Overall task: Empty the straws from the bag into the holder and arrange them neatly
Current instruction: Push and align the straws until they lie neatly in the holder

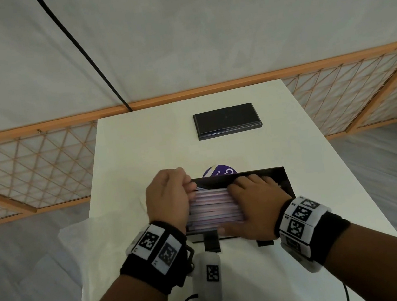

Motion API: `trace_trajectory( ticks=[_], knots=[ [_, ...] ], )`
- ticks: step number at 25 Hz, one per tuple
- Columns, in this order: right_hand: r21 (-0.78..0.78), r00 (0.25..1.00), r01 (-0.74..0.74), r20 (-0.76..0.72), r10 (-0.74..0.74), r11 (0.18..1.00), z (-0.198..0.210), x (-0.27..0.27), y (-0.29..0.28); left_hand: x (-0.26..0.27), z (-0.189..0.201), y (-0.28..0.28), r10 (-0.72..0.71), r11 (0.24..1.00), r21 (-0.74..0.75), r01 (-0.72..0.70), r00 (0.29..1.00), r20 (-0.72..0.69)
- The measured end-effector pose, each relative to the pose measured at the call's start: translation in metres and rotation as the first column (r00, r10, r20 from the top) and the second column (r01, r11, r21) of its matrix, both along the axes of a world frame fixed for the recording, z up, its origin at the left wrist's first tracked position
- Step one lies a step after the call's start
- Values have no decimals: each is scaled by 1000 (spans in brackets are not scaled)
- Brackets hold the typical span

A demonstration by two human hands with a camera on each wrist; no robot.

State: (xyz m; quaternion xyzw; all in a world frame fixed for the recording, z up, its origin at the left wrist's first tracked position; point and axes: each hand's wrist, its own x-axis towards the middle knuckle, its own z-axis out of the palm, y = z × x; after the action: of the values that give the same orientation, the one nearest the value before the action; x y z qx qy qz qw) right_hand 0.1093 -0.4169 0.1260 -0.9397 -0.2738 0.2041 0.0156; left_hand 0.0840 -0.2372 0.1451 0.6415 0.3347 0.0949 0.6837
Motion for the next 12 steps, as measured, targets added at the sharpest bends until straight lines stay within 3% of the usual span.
trace_trajectory(
  ticks=[4,7,12],
  knots=[
    [-39,993,10,-119,-15,999,-14,6,4,2,-4,-6,-85,994,-84,70,978,-189],
    [-94,991,-16,-135,3,995,-18,9,6,7,7,-13,-133,981,-170,93,961,-242],
    [-115,987,-70,-154,52,991,-15,14,8,18,7,-33,-235,969,-162,189,906,-351]
  ],
)
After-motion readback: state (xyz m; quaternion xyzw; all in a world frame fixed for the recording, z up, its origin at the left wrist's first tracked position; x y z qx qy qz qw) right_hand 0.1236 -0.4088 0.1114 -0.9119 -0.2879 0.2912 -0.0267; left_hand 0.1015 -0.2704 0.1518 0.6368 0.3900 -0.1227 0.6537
